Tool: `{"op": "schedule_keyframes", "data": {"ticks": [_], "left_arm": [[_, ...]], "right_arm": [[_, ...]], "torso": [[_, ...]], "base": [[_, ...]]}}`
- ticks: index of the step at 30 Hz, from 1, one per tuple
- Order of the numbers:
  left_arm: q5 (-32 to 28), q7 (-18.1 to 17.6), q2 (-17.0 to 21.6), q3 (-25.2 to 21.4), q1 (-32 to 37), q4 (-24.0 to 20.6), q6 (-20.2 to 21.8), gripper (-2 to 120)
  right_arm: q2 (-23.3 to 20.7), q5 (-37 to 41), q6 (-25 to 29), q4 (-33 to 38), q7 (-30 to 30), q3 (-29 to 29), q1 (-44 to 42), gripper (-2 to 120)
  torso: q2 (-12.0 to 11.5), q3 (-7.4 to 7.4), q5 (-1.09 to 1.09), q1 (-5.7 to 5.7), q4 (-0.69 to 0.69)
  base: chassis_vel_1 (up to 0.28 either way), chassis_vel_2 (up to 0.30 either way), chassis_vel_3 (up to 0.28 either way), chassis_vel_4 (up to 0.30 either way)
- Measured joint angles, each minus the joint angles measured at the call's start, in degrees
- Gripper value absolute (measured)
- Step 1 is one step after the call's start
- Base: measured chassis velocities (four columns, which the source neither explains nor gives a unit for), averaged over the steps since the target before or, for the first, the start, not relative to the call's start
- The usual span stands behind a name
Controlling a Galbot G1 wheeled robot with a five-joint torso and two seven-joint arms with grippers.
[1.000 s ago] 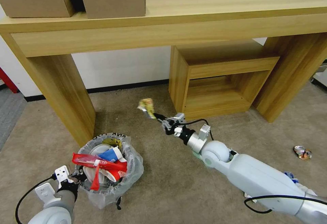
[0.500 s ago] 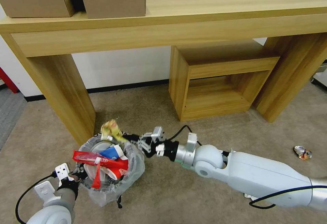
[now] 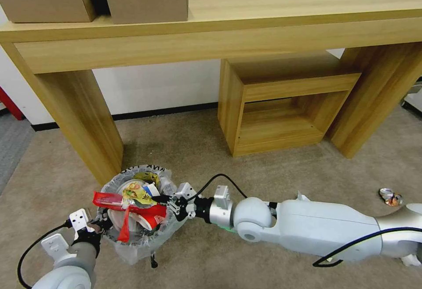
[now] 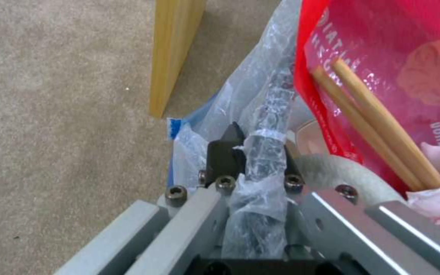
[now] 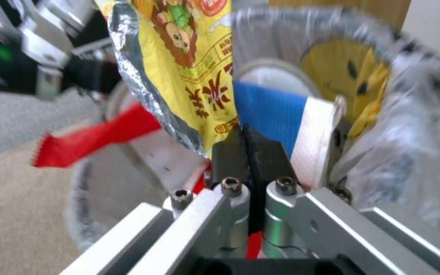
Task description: Pick up the trash bin and place the garbage on the floor into it.
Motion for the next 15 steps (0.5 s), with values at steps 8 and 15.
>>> {"op": "schedule_keyframes", "data": {"ticks": [8, 15], "left_arm": [[-0.12, 0.09, 0.02, -0.46, 0.62, -0.51, -0.22, 0], [-0.07, 0.18, 0.0, -0.36, 0.91, -0.67, -0.34, 0]], "right_arm": [[3.0, 0.98, -3.57, -0.89, 3.8, -1.13, 1.12, 0], [4.46, 1.5, -5.8, -1.54, 6.72, -1.09, 1.16, 8]], "torso": [[0.0, 0.0, 0.0, 0.0, 0.0], [0.0, 0.0, 0.0, 0.0, 0.0]], "base": [[0.0, 0.0, 0.0, 0.0], [0.0, 0.0, 0.0, 0.0]]}}
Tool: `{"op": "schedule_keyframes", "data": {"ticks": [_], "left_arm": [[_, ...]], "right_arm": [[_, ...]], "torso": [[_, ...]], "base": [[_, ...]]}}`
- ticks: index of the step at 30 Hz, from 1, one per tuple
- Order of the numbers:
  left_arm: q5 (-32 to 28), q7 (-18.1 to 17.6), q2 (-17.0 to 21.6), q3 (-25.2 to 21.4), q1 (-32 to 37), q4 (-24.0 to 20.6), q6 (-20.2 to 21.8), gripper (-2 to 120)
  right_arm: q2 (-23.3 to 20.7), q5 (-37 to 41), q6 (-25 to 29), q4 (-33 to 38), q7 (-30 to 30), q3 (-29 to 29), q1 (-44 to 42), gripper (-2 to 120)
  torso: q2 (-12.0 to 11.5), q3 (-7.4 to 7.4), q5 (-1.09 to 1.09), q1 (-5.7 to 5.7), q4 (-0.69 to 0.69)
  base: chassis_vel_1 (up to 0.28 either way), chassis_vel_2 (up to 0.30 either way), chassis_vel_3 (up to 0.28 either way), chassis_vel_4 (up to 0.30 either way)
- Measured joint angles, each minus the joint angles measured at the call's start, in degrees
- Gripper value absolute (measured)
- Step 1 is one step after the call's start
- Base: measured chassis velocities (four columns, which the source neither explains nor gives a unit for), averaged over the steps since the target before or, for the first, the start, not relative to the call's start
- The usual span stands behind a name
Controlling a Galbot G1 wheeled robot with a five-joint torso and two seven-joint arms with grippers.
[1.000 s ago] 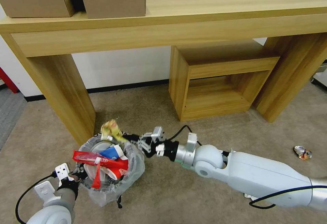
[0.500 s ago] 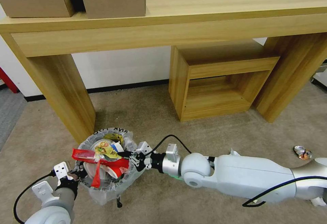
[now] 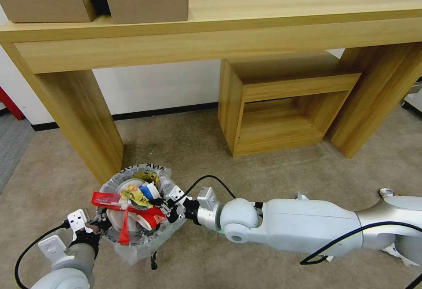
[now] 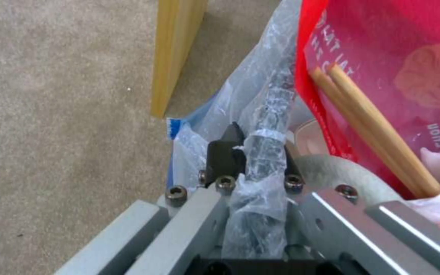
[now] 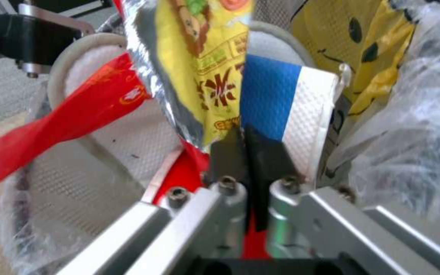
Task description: Pick up the trash bin and place the garbage on the floor into it.
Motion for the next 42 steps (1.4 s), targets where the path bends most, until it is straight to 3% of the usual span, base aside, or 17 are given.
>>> {"op": "schedule_keyframes", "data": {"ticks": [5, 11, 17, 26, 34, 42], "left_arm": [[-0.13, 0.01, 0.19, -0.09, -0.04, -0.05, -0.01, 0], [-0.13, 0.01, 0.17, -0.03, -0.3, 0.41, -0.01, 0], [-0.09, 0.01, 0.19, -0.15, -0.46, 1.07, 0.0, 0], [-0.24, -0.13, 0.26, -0.43, -0.6, 1.75, 0.01, 0], [0.06, -0.17, 0.2, -0.44, -0.61, 2.12, 0.14, 0], [0.11, 0.08, 0.96, -0.83, 0.06, 1.79, 0.23, 0]], "right_arm": [[0.34, 0.15, 0.06, -0.13, 0.27, 0.46, -0.19, 28], [0.34, 0.42, 0.25, 0.23, 0.29, 1.01, -0.43, 43], [-0.5, 0.54, 1.01, 1.79, 0.16, 2.1, -0.98, 72], [-2.0, 0.46, 1.4, 3.26, -0.05, 3.74, -1.75, 97], [-3.57, 0.26, 2.22, 4.79, 1.08, 15.99, -6.76, 100], [-7.14, -0.07, 1.3, 4.63, 2.39, 33.44, -14.16, 100]], "torso": [[0.0, 0.0, 0.0, 0.0, 0.0], [0.0, 0.0, 0.0, 0.0, 0.0], [0.0, 0.0, 0.01, 0.0, 0.0], [0.0, 0.0, 0.0, 0.0, 0.0], [0.0, 0.0, 0.01, 0.0, 0.0], [0.0, 0.0, 0.01, 0.0, 0.0]], "base": [[0.0, 0.0, 0.0, 0.0], [0.0, 0.0, 0.0, 0.0], [0.0, 0.0, 0.0, 0.0], [0.0, 0.0, 0.0, 0.0], [0.0, 0.0, 0.0, 0.0], [0.0, 0.0, 0.0, 0.0]]}}
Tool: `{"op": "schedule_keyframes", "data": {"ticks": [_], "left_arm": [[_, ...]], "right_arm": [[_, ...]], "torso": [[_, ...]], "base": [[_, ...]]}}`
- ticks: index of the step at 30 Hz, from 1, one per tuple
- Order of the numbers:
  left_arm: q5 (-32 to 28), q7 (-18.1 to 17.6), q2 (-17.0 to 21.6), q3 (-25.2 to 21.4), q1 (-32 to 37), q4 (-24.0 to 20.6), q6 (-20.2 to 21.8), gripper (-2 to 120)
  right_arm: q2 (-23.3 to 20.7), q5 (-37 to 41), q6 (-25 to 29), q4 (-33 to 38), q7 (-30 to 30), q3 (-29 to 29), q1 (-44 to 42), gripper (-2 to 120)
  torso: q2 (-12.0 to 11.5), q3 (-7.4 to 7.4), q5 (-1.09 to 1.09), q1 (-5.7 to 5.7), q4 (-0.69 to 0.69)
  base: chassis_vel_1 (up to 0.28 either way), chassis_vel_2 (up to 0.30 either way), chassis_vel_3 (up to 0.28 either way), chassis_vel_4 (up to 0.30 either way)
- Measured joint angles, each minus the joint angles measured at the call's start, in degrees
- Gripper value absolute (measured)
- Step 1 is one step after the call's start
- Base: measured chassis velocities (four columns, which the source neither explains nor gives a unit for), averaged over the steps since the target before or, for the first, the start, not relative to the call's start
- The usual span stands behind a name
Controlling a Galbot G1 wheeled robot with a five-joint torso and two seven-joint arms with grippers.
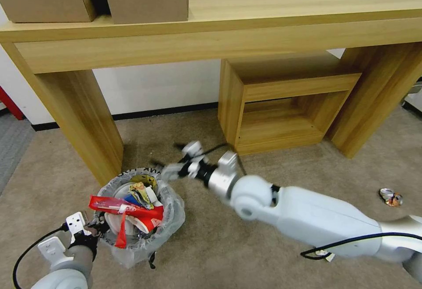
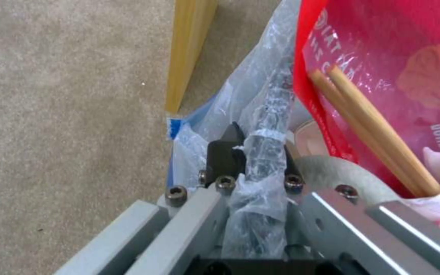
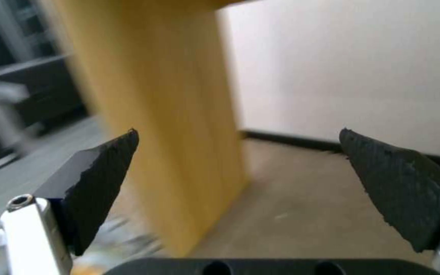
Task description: Pick up the trash bin and place the garbage on the floor into it.
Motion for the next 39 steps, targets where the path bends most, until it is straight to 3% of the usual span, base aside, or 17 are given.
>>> {"op": "schedule_keyframes", "data": {"ticks": [7, 19, 39], "left_arm": [[0.14, 0.06, 1.26, 0.26, -0.2, 0.54, 0.45, 0], [0.59, 0.23, 1.78, 0.55, -0.09, 0.87, 0.88, 0], [0.8, 0.43, 1.29, 0.5, -0.08, 1.36, 0.76, 0]], "right_arm": [[-3.45, -1.81, -4.09, -0.07, 8.49, 15.65, -8.95, 100], [-6.67, -5.48, -3.78, -3.93, 13.8, 27.56, -17.38, 100], [-4.39, -8.12, -2.12, -7.33, 15.0, 31.11, -22.2, 100]], "torso": [[0.0, 0.0, 0.0, 0.0, 0.0], [0.0, 0.0, 0.0, 0.0, 0.01], [0.0, 0.0, -0.01, 0.0, 0.0]], "base": [[0.0, 0.0, 0.0, 0.0], [-0.014, -0.012, -0.01, -0.014], [-0.097, -0.094, -0.097, -0.097]]}}
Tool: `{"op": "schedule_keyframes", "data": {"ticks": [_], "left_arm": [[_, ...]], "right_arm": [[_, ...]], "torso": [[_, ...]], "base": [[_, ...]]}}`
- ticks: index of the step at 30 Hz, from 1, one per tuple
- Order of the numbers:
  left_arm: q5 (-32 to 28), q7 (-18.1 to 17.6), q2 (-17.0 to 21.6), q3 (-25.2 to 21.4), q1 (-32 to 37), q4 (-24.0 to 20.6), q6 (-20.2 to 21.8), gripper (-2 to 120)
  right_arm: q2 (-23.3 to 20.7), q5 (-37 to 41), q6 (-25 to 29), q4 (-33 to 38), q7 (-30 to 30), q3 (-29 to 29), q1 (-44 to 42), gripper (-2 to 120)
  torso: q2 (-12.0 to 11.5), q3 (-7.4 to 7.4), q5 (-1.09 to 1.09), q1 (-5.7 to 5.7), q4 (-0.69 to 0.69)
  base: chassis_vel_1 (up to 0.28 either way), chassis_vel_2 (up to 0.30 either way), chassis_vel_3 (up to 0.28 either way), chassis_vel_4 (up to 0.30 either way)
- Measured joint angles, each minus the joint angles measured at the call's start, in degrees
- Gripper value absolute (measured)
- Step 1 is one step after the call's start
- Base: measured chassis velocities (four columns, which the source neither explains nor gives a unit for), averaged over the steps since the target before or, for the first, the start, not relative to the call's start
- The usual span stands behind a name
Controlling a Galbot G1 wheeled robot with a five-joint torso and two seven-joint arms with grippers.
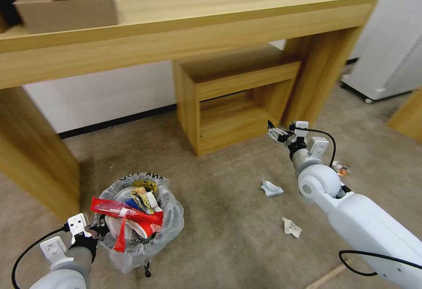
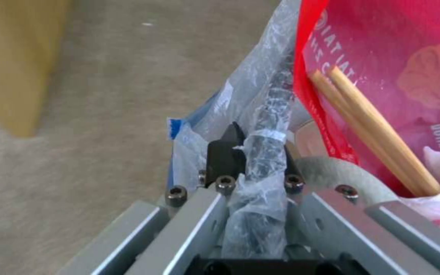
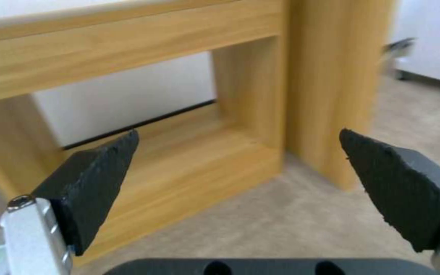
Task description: Pick up the trash bin and place the garbage on the floor into it.
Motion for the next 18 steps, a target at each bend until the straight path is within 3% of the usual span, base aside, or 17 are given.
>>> {"op": "schedule_keyframes", "data": {"ticks": [18], "left_arm": [[0.39, 0.08, -0.48, 0.05, 0.06, 0.28, -0.7, 0]], "right_arm": [[0.66, -0.92, 0.71, -0.79, -0.11, -0.78, -0.05, 100]], "torso": [[0.0, 0.0, 0.0, 0.0, -0.01]], "base": [[-0.116, -0.116, -0.115, -0.117]]}}
